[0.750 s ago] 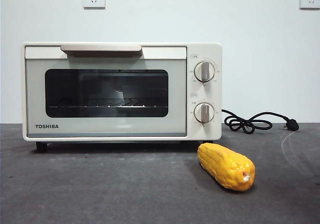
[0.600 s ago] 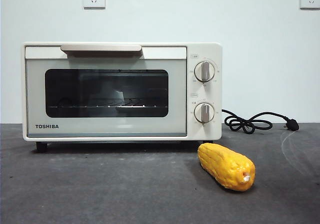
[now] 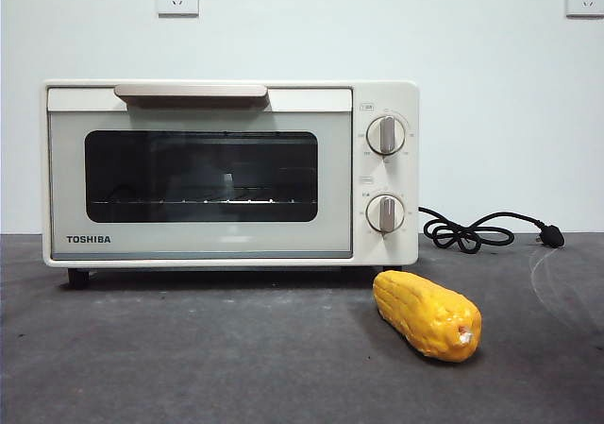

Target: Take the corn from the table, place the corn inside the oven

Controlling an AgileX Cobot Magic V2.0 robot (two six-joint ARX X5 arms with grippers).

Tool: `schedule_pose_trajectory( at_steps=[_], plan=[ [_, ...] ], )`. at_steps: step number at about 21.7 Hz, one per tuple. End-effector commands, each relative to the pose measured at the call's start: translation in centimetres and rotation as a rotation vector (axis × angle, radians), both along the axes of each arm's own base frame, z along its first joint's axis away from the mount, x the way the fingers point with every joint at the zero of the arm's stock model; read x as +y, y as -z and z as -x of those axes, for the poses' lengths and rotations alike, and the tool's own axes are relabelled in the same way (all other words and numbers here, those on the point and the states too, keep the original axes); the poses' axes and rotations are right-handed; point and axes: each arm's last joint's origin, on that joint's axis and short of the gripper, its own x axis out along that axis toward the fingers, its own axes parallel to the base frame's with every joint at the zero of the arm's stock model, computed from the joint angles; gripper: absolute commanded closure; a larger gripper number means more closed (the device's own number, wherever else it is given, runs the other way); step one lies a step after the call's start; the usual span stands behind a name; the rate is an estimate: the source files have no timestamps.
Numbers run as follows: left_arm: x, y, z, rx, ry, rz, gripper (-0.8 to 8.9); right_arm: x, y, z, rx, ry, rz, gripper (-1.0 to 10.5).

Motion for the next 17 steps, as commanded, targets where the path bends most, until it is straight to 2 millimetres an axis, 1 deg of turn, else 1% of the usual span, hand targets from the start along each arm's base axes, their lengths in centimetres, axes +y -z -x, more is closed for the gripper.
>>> schedule_pose_trajectory(
  at_steps=[1,3,6,12,15,17],
  plan=[
    [-0.4,0.3,0.0,0.045,0.137,0.071,8.17,0.3,0.2,0.0,0.01,-0.105,-0.059,9.5],
    [-0.6,0.5,0.0,0.075,0.212,0.093,8.18,0.6,0.2,0.0,0.014,-0.194,-0.073,9.5],
    [-0.8,0.8,-0.1,0.126,0.275,0.118,8.18,0.9,0.2,0.1,0.01,-0.305,-0.07,9.5],
    [-0.8,1.5,-0.3,0.222,0.306,0.147,8.18,1.0,0.1,0.2,0.006,-0.372,-0.076,9.5],
    [-0.9,1.1,-0.5,0.249,0.342,0.169,8.19,1.3,0.0,0.3,-0.003,-0.482,-0.096,9.5],
    [-1.0,0.4,-0.7,0.251,0.372,0.181,8.19,1.5,-0.2,0.4,-0.005,-0.542,-0.123,9.5]
  ],
)
